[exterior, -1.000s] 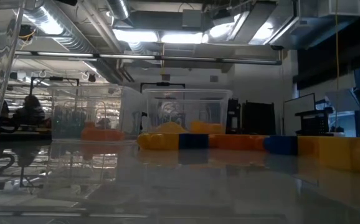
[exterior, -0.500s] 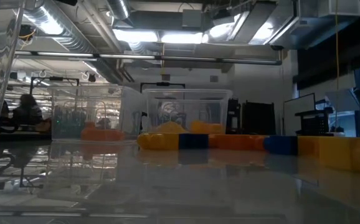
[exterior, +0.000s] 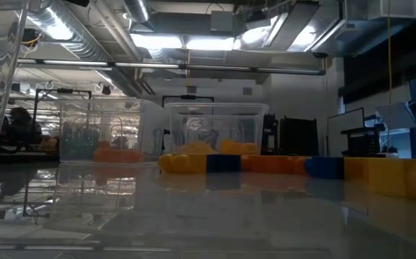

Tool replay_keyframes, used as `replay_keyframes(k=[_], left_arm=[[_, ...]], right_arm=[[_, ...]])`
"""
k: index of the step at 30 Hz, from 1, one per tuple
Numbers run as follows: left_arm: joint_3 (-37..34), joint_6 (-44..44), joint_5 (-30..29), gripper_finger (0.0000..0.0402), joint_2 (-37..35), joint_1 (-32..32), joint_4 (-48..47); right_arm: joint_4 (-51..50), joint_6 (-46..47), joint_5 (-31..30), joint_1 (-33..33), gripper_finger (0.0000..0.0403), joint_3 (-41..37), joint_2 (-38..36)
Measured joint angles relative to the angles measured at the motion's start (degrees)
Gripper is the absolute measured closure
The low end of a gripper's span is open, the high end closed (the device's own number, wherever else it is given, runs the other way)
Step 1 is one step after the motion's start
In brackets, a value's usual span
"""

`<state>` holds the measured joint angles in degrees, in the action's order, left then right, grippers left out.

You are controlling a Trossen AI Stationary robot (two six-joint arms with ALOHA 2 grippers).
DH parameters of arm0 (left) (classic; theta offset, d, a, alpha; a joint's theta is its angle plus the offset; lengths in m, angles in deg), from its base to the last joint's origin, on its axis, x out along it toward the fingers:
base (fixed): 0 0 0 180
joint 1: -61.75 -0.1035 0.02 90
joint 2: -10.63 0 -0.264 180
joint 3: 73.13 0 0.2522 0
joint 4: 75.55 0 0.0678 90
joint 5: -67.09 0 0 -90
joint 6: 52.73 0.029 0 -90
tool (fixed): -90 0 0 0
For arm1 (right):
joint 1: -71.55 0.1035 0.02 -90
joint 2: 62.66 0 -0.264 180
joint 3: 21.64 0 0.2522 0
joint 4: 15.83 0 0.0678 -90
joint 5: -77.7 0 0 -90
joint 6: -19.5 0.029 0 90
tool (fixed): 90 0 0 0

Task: Sort blocks
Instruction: Put the yellow game piece into the top right transparent bin

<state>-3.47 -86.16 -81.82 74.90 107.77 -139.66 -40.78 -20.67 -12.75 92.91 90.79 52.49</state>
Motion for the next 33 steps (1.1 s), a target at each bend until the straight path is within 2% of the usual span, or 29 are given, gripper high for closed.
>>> replay_keyframes(k=[3, 7, 14, 20, 23, 28, 33], left_arm=[[0.0, -0.6, 0.0, 0.0295, 0.0, 0.0, 0.0], [0.0, -1.1, 0.0, 0.0295, 0.0, 0.0, 0.0], [0.0, -0.7, 0.0, 0.0295, 0.0, -0.7, -0.1], [0.0, -0.7, 0.0, 0.0295, 0.0, -1.8, -0.1], [0.0, -0.6, 0.0, 0.0295, 0.0, -2.4, -0.1], [0.0, -0.5, -0.1, 0.0295, 0.0, -3.6, -0.1], [0.0, -0.1, -0.1, 0.0295, 0.0, -4.9, -0.1]], right_arm=[[-9.6, 3.8, 0.9, 0.1, 0.0142, 0.0, -4.3], [-21.2, 13.2, 2.2, 0.5, 0.0143, 0.0, -9.1], [-41.3, 28.0, 12.7, 1.3, 0.0143, 0.0, -14.0], [-60.2, 37.5, 11.8, 7.2, 0.0143, 0.0, -14.1], [-68.7, 47.2, 9.4, 11.3, 0.0143, 0.0, -13.8], [-74.1, 68.6, 8.3, 18.4, 0.0143, -0.8, -13.8], [-73.1, 83.4, 9.1, 26.0, 0.0143, -2.6, -13.8]])
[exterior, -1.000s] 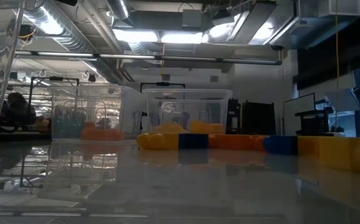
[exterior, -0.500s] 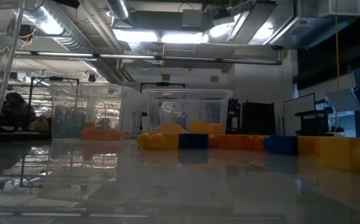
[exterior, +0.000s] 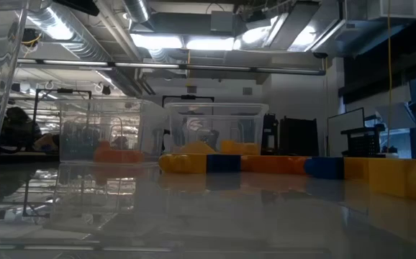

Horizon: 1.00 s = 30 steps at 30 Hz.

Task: Sort blocks
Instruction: Put the yellow game piece into the top right transparent bin

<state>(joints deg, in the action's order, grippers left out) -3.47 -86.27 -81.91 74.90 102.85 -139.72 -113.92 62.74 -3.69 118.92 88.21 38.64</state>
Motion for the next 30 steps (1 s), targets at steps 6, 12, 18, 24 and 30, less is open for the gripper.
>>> replay_keyframes(k=[6, 12, 18, 24, 30], left_arm=[[0.0, 1.0, 0.0, 0.0295, 0.0, -1.5, 0.0], [0.0, 0.9, 0.0, 0.0295, 0.0, -1.9, 0.0], [0.0, 2.5, 0.0, 0.0295, 0.0, -1.9, 0.0], [0.0, 2.5, 0.0, 0.0295, 0.0, -1.9, 0.0], [0.0, 2.5, 0.1, 0.0295, 0.0, -1.9, 0.0]], right_arm=[[0.7, 12.7, 1.5, 5.8, 0.0143, -3.2, -2.5], [1.2, 34.4, -4.5, 8.9, 0.0143, -12.0, -10.0], [9.8, 51.2, -14.1, 12.5, 0.0143, -18.2, -12.4], [13.6, 50.9, -7.2, 12.1, 0.0143, -23.3, -12.5], [27.5, 50.6, -3.5, 12.3, 0.0143, -28.2, -12.5]])
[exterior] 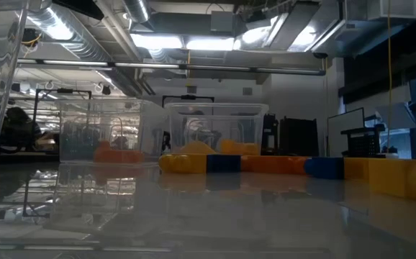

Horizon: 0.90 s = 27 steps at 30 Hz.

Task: Sort blocks
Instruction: Put the yellow game piece into the top right transparent bin

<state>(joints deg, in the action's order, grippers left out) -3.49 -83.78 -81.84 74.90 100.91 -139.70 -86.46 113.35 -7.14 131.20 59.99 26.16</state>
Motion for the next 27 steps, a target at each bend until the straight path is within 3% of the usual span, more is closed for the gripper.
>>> replay_keyframes(k=[4, 7, 14, 27], left_arm=[[0.0, -0.5, 0.0, 0.0295, 0.0, 0.0, 0.0], [0.0, -1.2, 0.0, 0.0295, 0.0, 0.0, 0.0], [0.0, -2.2, 0.3, 0.0295, 0.0, 0.0, 0.0], [0.0, -4.9, 0.5, 0.0295, 0.0, 0.0, 0.4]], right_arm=[[7.6, -5.2, -1.2, 0.8, 0.0143, -2.2, 0.0], [7.5, -6.0, -3.0, 2.5, 0.0143, -3.8, 0.0], [8.7, 6.0, -5.8, 10.8, 0.0143, -7.5, 0.0], [11.1, 5.2, -10.1, 14.7, 0.0143, -12.9, 0.0]])
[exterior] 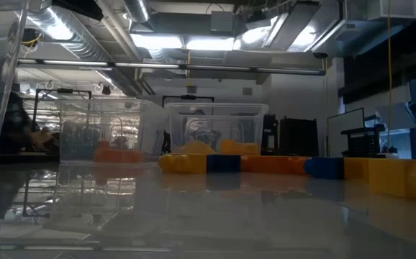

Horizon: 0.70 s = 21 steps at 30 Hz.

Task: Sort blocks
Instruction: Put the yellow game piece into the top right transparent bin

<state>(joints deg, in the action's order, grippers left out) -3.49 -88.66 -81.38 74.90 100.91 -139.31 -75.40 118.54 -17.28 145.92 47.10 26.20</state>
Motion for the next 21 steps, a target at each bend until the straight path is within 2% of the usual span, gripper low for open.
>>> replay_keyframes(k=[8, 21], left_arm=[[0.0, 0.3, 0.0, 0.0295, 0.0, 0.0, 0.0], [0.0, -0.1, 0.0, 0.0295, 0.0, 0.0, 0.0]], right_arm=[[5.9, -1.1, -4.5, 1.8, 0.0143, -2.4, 0.0], [7.1, -1.2, -3.4, 1.7, 0.0143, -2.3, 0.2]])
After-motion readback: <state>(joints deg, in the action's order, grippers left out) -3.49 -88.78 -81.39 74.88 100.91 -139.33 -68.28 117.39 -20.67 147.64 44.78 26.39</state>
